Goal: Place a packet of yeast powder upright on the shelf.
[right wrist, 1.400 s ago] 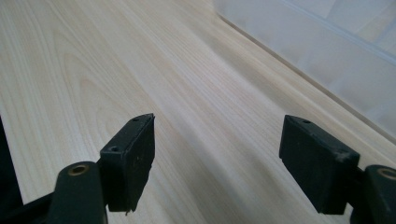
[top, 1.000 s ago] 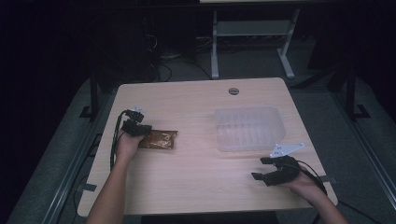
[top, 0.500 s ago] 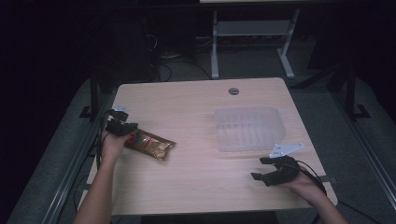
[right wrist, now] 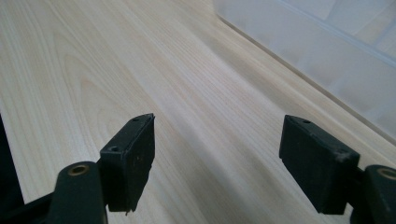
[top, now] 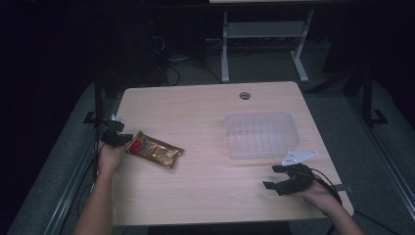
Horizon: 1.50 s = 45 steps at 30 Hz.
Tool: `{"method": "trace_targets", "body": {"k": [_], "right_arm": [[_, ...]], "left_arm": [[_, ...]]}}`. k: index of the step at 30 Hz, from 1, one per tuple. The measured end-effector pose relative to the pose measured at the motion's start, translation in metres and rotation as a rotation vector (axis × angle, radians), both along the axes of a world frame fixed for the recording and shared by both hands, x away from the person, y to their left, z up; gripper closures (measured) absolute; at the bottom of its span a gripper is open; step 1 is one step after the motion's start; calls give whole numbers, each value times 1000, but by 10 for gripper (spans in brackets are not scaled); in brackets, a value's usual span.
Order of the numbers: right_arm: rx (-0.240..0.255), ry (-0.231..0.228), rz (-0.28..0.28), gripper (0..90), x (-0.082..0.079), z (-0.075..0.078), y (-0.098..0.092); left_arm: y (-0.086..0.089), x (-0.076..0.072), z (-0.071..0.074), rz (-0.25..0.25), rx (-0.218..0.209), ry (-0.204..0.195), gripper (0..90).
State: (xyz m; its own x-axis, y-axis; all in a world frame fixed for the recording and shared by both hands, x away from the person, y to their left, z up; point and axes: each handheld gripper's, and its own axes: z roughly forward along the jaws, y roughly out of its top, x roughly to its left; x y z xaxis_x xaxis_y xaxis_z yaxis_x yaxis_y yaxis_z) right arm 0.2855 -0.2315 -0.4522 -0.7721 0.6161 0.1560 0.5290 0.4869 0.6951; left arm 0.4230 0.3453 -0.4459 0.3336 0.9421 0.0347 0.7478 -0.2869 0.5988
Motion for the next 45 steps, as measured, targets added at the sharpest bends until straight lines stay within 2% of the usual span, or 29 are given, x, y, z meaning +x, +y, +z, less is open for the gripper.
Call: {"method": "trace_targets", "body": {"k": [1, 3, 4, 10, 12, 13, 15, 19, 27, 31, 32, 36, 37, 45], "right_arm": [[1, 1, -1, 263, 0, 0, 0], [1, 2, -5, 263, 0, 0, -1], [0, 2, -6, 263, 1, 0, -1], [0, -3, -3, 263, 0, 1, 0], [0, -2, -5, 263, 0, 1, -1], [0, -2, -5, 263, 0, 1, -1], [1, 0, -5, 263, 0, 1, -1], [0, -4, 0, 263, 0, 1, 0], [1, -3, -3, 263, 0, 1, -1], [3, -8, -4, 263, 0, 1, -2], [3, -8, -4, 263, 0, 1, -2], [6, -8, -4, 263, 0, 2, -2], [7, -7, -4, 263, 0, 2, -2], [16, -3, -4, 263, 1, 2, -1]], "left_arm": [[-1, 0, 0, -11, 8, 2, 899], [-3, -1, 0, -22, -4, -1, 899], [-6, -2, 1, -49, -5, -3, 899], [-20, -9, -3, -117, -13, 23, 899], [-25, -12, -6, -150, -38, 29, 899], [-25, -12, -6, -150, -38, 29, 899], [-32, -14, -7, -196, -61, 32, 899], [-43, -16, -5, -234, -87, 33, 899], [-63, -21, -5, -306, -91, 54, 899], [-76, -32, -5, -355, -107, 59, 899], [-78, -35, -5, -371, -110, 71, 899], [-92, -47, -4, -426, -116, 68, 899], [-95, -50, -4, -434, -128, 66, 899], [-127, -66, -1, -541, -142, 83, 899]]}}
